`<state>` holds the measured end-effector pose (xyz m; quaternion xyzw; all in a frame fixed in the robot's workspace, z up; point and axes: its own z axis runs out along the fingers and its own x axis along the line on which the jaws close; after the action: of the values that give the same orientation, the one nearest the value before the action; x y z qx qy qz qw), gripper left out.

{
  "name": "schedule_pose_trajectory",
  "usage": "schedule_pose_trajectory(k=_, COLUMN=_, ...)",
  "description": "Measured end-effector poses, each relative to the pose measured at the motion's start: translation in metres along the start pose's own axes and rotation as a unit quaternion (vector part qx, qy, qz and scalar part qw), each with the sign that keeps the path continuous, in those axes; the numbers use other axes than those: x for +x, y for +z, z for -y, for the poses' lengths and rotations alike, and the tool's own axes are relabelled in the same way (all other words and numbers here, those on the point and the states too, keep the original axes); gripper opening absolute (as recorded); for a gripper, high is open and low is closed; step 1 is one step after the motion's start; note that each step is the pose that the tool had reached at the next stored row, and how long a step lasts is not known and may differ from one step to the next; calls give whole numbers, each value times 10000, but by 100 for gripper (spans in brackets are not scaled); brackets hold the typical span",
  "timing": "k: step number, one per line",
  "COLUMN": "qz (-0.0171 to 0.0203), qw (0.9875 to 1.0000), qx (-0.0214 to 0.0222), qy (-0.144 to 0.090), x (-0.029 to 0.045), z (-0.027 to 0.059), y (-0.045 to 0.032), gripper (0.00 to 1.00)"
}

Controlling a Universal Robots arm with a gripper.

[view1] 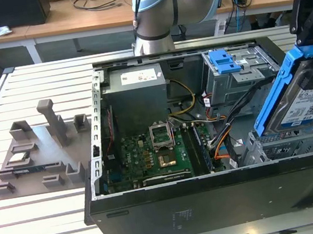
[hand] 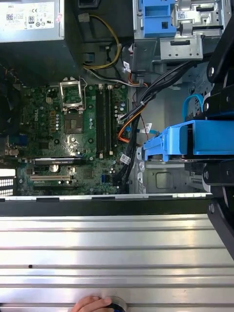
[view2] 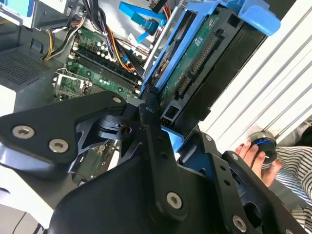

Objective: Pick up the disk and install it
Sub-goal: 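Insert the disk into the insertion slot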

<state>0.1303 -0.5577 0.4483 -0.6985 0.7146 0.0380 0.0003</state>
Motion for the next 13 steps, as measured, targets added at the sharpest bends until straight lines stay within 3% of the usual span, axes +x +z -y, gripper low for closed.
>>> schedule_pose_trajectory(k=13, qz=6, qw=10000, qx=2, qy=44, x=4, z=9, y=163, gripper=37)
